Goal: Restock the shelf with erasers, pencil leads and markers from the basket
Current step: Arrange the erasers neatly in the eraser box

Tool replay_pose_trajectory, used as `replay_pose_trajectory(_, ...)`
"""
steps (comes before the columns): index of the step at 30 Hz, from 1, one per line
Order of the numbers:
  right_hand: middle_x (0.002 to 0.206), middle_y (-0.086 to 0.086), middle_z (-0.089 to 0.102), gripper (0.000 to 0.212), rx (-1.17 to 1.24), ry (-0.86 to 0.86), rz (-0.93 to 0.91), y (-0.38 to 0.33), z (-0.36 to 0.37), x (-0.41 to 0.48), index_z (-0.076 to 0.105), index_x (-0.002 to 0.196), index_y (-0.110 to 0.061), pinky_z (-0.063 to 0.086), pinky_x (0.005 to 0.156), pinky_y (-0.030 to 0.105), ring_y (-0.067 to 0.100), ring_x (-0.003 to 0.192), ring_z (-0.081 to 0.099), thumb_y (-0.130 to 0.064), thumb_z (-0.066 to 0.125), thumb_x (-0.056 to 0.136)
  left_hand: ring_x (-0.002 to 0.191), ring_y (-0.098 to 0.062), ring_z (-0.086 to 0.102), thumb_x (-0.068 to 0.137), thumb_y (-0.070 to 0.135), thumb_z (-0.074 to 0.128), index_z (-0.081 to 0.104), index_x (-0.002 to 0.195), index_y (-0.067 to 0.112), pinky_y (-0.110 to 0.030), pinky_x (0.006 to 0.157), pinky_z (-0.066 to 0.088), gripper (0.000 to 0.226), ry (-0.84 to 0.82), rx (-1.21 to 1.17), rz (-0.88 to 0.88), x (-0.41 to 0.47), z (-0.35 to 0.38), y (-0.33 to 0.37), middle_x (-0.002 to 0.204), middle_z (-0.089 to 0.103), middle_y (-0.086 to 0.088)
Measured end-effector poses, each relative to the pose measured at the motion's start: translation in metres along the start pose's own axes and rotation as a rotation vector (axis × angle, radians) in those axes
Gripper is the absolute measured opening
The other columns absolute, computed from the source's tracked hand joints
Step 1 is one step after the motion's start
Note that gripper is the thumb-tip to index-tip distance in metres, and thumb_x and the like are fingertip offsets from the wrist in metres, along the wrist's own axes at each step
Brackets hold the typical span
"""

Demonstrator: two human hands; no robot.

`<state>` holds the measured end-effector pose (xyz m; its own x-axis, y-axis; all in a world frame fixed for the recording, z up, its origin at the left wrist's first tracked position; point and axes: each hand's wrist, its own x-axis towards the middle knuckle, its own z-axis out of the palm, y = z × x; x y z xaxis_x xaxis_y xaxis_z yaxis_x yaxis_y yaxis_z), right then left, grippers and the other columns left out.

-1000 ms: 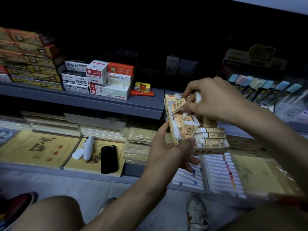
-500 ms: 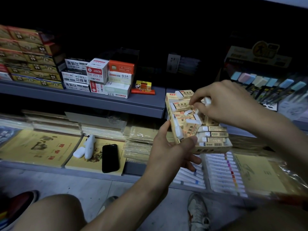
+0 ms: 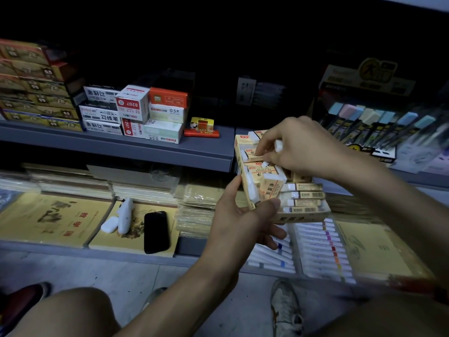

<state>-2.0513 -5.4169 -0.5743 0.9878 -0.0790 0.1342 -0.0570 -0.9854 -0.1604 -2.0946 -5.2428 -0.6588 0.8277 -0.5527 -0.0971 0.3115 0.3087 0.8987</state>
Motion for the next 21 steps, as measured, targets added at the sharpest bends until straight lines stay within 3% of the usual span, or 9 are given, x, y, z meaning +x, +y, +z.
replay_pose_trajectory(2,0.089,-0.013,0.074,0.011,0.059,0.034,0.05,0.0,0.003,0.001,0.077,0.087,-0.037,0.059,0.077,0.039,0.006,0.073,0.069,-0.029,0.083,0.082,0.059,-0.028,0.067,0.094,0.004,0.07,0.06,0.128,0.026,-0.031,0.05,0.055,0.041,-0.003,0.004,0.004,0.0,0.0,0.0,0.084,0.077,-0.011)
replay_pose_trajectory(8,0.094,-0.013,0.075,0.012,0.075,0.062,0.095,0.0,0.01,0.002,0.075,0.075,-0.033,0.059,0.074,0.038,0.003,0.062,0.061,-0.031,0.087,0.078,0.061,-0.028,0.068,0.096,0.007,0.07,0.061,0.121,0.036,-0.033,0.052,0.056,0.04,-0.027,0.038,0.035,-0.002,0.0,-0.001,0.09,0.078,-0.01)
replay_pose_trajectory(13,0.092,-0.012,0.075,0.006,0.007,-0.019,0.043,-0.001,0.002,0.001,0.079,0.08,-0.032,0.058,0.079,0.038,0.009,0.078,0.066,-0.038,0.08,0.082,0.06,-0.028,0.068,0.096,0.006,0.069,0.059,0.131,0.031,-0.032,0.051,0.055,0.044,-0.025,0.039,0.036,-0.001,-0.001,-0.002,0.091,0.078,-0.012)
replay_pose_trajectory(17,0.105,-0.009,0.074,0.024,-0.061,0.016,0.019,-0.007,0.001,-0.003,0.078,0.082,-0.032,0.052,0.08,0.035,0.016,0.094,0.066,-0.054,0.082,0.076,0.061,-0.029,0.068,0.096,0.005,0.069,0.058,0.133,0.031,-0.032,0.051,0.056,0.047,-0.013,0.042,0.035,-0.001,0.0,-0.003,0.091,0.078,-0.014)
replay_pose_trajectory(21,0.108,-0.002,0.069,0.035,-0.313,0.04,-0.07,-0.021,-0.001,0.006,0.077,0.097,-0.031,0.042,0.075,0.035,0.027,0.103,0.064,-0.057,0.082,0.075,0.061,-0.029,0.068,0.095,0.005,0.069,0.06,0.131,0.03,-0.031,0.052,0.054,0.045,0.001,0.044,0.032,0.0,0.001,-0.004,0.087,0.077,-0.011)
